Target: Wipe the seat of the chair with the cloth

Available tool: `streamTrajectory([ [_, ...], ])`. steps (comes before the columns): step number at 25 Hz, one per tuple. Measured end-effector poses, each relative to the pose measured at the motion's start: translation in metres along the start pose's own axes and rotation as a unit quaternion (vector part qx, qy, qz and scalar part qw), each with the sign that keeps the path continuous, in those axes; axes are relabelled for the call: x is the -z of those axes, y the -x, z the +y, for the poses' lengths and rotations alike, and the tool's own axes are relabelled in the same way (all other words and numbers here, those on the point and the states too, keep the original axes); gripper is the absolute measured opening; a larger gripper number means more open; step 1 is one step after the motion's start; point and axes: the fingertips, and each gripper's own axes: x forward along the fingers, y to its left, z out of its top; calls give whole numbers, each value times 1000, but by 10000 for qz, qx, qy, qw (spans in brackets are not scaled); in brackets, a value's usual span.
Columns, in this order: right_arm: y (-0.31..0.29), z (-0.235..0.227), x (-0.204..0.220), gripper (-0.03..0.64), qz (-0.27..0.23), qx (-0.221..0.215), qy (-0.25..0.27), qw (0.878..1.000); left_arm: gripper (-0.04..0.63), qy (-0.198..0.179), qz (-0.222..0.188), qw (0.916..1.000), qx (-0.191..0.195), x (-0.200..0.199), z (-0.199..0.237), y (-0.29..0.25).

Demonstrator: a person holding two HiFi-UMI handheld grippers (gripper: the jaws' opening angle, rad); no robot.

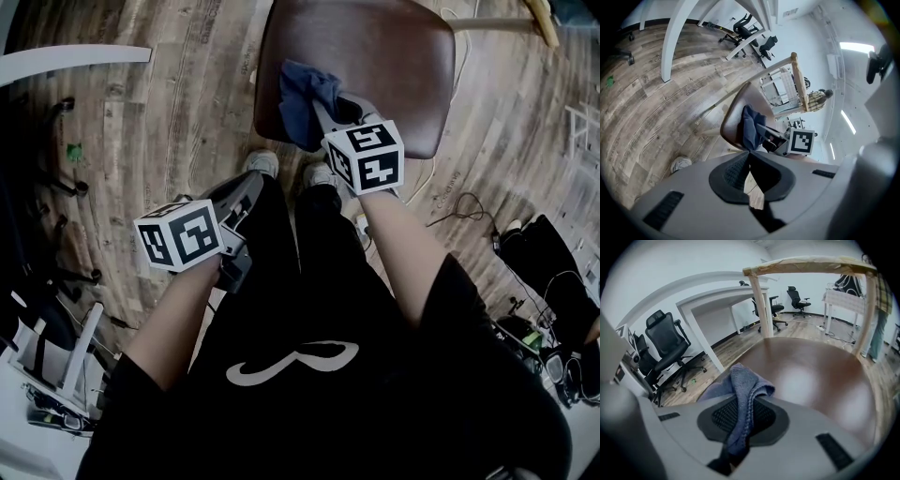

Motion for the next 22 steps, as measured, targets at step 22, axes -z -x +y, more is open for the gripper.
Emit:
streamTrajectory([
  [22,89,-158,62,54,-186,818,-611,9946,14,-204,302,9993,32,50,-74,-81],
])
